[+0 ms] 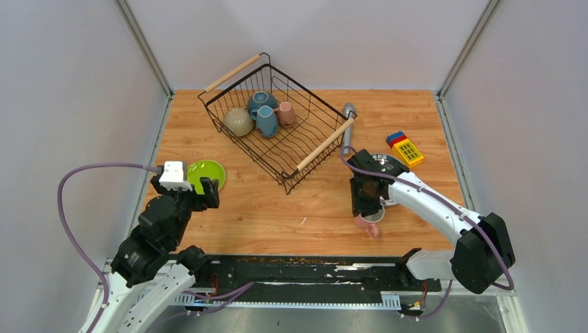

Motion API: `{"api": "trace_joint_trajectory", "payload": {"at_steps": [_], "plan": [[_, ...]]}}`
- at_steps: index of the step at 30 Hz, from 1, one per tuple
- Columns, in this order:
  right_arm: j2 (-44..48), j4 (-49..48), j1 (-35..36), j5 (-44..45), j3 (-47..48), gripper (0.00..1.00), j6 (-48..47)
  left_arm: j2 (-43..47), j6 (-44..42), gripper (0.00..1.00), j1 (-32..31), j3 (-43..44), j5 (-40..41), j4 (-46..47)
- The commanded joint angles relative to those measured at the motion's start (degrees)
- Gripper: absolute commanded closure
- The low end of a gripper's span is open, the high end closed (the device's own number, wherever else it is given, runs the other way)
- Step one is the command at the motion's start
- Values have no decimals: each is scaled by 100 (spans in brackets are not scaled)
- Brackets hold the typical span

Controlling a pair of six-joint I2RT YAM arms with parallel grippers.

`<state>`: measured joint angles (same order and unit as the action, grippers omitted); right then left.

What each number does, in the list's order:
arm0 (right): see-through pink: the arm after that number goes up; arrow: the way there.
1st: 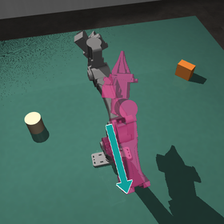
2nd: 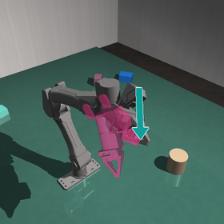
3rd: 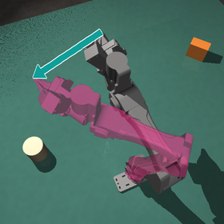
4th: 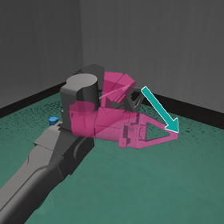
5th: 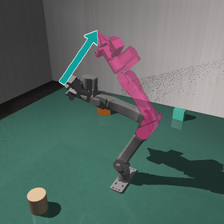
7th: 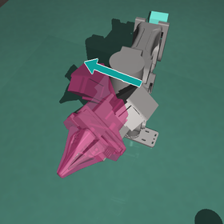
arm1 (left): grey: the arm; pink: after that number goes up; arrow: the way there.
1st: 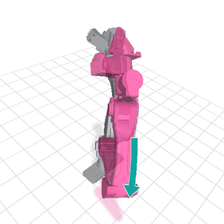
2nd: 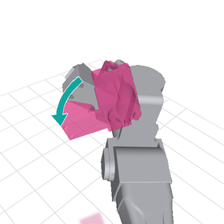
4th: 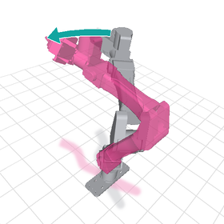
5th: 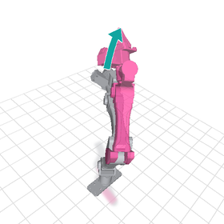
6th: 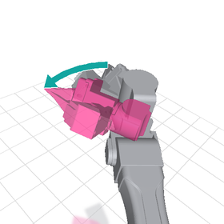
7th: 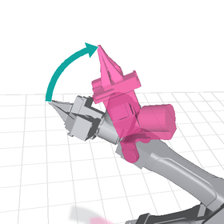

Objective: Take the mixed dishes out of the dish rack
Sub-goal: Place the cup at the center of the board.

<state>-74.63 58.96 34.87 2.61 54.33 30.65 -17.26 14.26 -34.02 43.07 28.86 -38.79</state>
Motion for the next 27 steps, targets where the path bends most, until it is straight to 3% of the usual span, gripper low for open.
{"api": "trace_joint_trajectory", "payload": {"at_steps": [1, 6, 12, 21, 27], "plan": [[226, -129, 46, 146, 122, 66, 143, -124, 157, 0, 12, 25, 43, 195], [422, -32, 45, 162, 238, 39, 107, -387, 177, 0, 10, 158, -125, 162], [935, -26, 44, 335, 412, 15, 110, -811, 273, 0, 13, 395, -331, 196], [2133, -450, 46, 1007, 449, 0, -109, -2415, 348, 0, 9, 1193, -709, 535], [3212, -1056, 46, 1453, 66, 0, -513, -3993, -222, 0, 84, 2298, -801, 645]]}}
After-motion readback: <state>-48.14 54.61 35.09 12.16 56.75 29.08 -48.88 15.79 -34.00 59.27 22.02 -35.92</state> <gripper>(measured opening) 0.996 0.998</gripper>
